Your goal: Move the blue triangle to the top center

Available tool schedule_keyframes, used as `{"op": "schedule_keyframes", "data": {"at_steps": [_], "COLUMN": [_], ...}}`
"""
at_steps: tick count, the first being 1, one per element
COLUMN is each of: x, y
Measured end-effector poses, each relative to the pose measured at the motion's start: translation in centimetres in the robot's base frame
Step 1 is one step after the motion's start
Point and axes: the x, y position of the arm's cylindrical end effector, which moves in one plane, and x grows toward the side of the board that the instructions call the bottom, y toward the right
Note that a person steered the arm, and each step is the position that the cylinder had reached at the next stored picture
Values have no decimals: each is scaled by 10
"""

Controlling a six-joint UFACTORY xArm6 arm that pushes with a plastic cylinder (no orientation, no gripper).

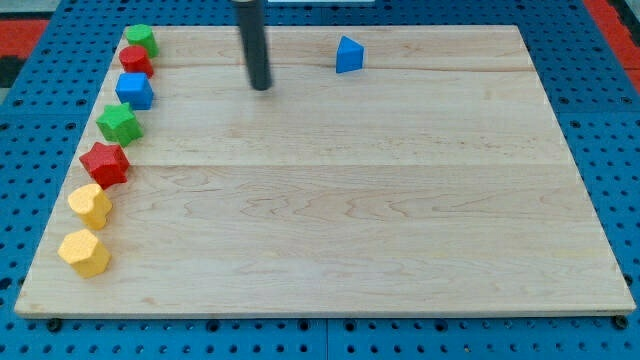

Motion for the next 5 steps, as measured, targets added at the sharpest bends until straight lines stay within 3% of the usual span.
{"op": "schedule_keyframes", "data": {"at_steps": [2,5], "x": [-63,-85], "y": [121,221]}}
